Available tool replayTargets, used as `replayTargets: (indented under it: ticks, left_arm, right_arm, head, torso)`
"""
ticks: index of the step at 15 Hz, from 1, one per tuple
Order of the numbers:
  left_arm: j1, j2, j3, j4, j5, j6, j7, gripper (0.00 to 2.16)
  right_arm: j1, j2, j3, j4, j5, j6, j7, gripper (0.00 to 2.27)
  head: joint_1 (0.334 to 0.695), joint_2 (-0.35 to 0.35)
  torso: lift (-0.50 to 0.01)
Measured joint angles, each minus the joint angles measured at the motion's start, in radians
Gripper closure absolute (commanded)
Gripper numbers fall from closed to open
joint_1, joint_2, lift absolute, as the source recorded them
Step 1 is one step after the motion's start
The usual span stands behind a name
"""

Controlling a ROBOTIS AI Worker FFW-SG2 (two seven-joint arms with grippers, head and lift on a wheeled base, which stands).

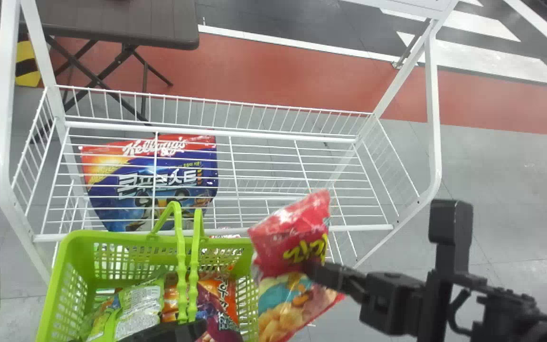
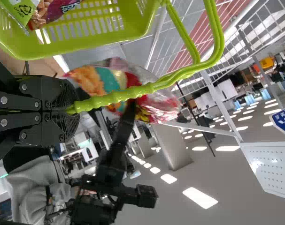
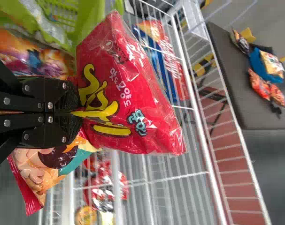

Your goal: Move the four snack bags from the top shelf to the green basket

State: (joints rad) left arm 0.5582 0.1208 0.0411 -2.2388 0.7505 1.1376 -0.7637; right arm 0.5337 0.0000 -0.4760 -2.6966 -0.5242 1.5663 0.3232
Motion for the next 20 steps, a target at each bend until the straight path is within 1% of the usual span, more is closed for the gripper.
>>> replayTargets:
  ticks: [2,6,10,13,15,16,17,18,20]
  left_arm:
    - [0.004,-0.007,-0.003,-0.013,-0.001,0.000,0.000,1.36]
    - [0.013,-0.013,-0.014,-0.027,-0.008,0.000,0.000,1.36]
    - [0.022,-0.013,-0.025,-0.041,-0.012,0.000,0.002,1.36]
    - [0.024,-0.013,-0.032,-0.044,-0.015,0.000,0.003,1.36]
    - [0.025,-0.012,-0.036,-0.044,-0.015,0.000,0.002,1.36]
    - [0.025,-0.010,-0.036,-0.045,-0.015,0.000,0.001,1.36]
    - [0.025,-0.010,-0.036,-0.045,-0.014,0.000,0.001,1.36]
    - [0.025,-0.009,-0.037,-0.045,-0.014,0.000,0.001,1.36]
    - [0.024,-0.008,-0.036,-0.045,-0.013,0.001,0.002,1.36]
  right_arm:
    - [0.044,0.000,0.011,0.065,-0.069,-0.020,0.009,2.13]
    - [0.096,0.000,0.074,0.204,-0.186,-0.190,0.010,2.13]
    - [0.102,0.000,0.102,0.215,-0.251,-0.201,0.010,2.13]
    - [0.104,0.000,0.125,0.205,-0.261,-0.202,0.009,2.11]
    - [0.104,0.000,0.134,0.212,-0.207,-0.210,0.000,1.64]
    - [0.103,0.000,0.138,0.215,-0.158,-0.220,-0.005,1.17]
    - [0.100,0.000,0.140,0.215,-0.109,-0.226,-0.007,0.35]
    - [0.096,0.000,0.139,0.215,-0.074,-0.228,-0.008,0.00]
    - [0.088,0.000,0.119,0.211,-0.041,-0.222,-0.007,0.00]
  head:
    - [0.695,-0.350]
    - [0.695,-0.350]
    - [0.695,-0.350]
    - [0.695,-0.334]
    - [0.695,-0.350]
    - [0.695,-0.350]
    - [0.695,-0.350]
    - [0.695,-0.350]
    - [0.695,-0.350]
  torso:
    - [0.000]
    - [0.000]
    - [0.000]
    - [0.000]
    - [0.000]
    - [0.000]
    - [0.000]
    - [0.000]
    - [0.000]
